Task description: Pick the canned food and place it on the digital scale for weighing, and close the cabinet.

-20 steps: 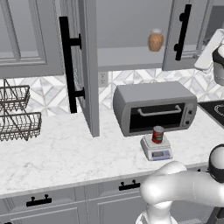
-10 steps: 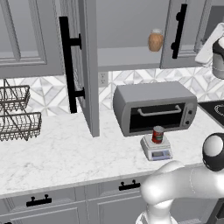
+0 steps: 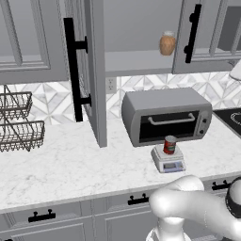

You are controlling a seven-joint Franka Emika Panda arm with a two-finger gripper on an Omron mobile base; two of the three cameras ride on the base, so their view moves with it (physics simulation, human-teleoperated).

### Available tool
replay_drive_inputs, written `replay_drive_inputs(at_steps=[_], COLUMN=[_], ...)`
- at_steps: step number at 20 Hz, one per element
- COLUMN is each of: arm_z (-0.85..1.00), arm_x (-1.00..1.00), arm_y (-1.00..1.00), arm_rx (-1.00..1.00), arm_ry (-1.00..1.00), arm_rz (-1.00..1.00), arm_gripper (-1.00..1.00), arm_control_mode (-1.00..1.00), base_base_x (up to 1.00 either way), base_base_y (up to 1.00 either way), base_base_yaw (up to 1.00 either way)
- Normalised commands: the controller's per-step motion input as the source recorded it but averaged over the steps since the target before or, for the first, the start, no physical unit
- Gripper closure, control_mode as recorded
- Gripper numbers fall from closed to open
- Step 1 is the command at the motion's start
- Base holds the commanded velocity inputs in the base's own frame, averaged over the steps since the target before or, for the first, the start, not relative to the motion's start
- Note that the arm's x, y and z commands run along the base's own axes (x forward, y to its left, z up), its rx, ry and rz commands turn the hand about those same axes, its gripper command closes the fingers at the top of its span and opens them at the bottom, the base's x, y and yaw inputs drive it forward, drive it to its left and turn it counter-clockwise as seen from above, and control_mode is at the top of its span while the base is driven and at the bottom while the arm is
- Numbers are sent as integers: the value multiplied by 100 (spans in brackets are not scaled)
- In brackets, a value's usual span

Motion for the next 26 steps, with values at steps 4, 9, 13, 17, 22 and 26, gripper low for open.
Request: replay_drive_inputs(at_steps=[4,9,13,17,22,26], arm_z=[6,3,10,21,0,7], arm_x=[-100,-100,-92,-87,-100,-100], arm_y=[0,6,36,71,93,100], arm_rx=[8,6,9,6,8,1], arm_ry=[-24,-32,-41,-31,-26,-4], arm_rz=[-5,-6,-7,-11,-23,-23], arm_gripper=[-100,-100,-100,-100,-100,-100], arm_control_mode=[-100,-100,-100,-100,-100,-100], base_base_x=[0,0,0,0,0,0], base_base_y=[0,0,0,0,0,0], base_base_yaw=[0,0,0,0,0,0])
